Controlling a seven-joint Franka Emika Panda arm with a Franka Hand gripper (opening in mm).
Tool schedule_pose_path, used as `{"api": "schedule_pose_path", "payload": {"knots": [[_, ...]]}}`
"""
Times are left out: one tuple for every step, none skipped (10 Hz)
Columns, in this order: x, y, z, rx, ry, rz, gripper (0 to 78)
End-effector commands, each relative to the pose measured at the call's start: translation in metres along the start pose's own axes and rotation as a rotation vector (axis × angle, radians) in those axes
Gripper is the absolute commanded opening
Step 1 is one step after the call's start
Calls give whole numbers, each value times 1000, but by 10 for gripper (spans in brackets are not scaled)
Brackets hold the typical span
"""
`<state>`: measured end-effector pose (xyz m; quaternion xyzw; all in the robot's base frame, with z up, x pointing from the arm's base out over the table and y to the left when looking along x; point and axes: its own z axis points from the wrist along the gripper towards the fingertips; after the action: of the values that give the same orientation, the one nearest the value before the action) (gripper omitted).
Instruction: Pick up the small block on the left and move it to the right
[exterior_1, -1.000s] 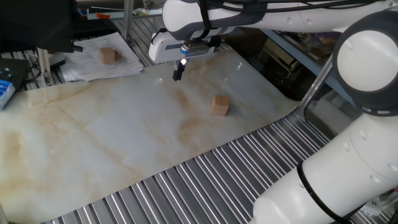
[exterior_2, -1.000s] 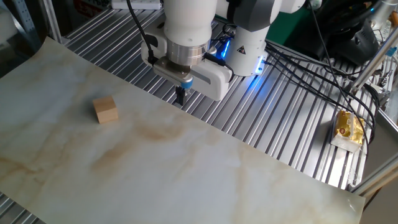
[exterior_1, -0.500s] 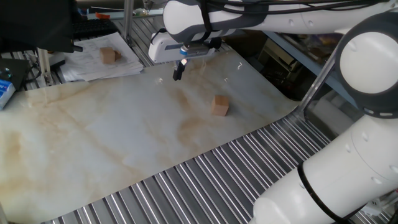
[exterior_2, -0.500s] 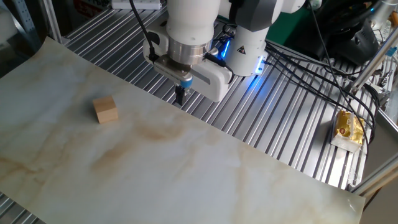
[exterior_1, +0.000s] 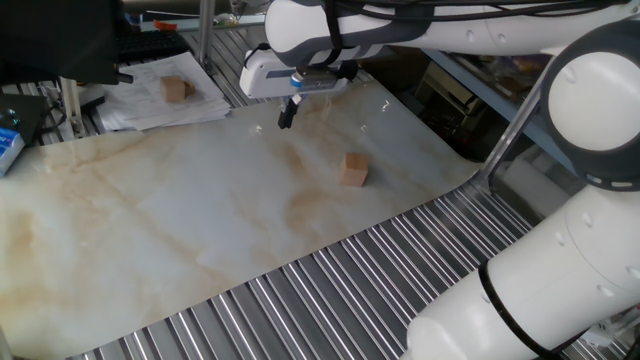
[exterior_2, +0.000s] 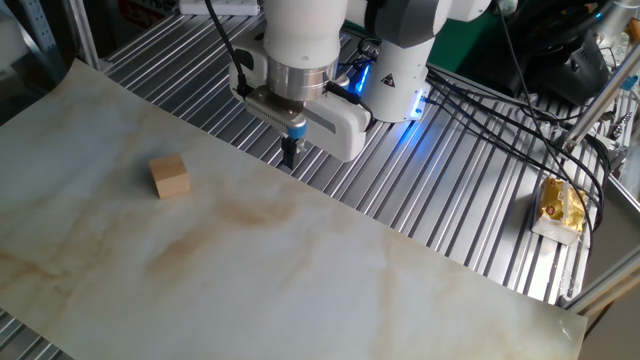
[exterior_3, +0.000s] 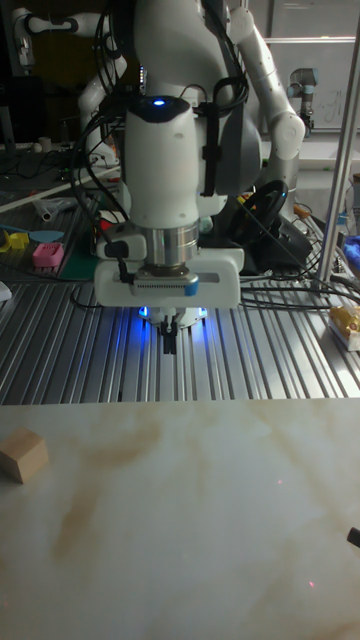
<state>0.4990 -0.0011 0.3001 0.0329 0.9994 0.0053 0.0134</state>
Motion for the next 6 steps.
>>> {"api": "schedule_pose_path", "payload": {"knots": [[-1,0,-1,2,-2,-2,0],[-1,0,-1,2,-2,-2,0],[-1,0,-1,2,-2,-1,0],[-1,0,-1,3,-2,0,0],[-1,0,-1,0,-2,9,0],[-1,0,-1,1,-2,8,0]]}}
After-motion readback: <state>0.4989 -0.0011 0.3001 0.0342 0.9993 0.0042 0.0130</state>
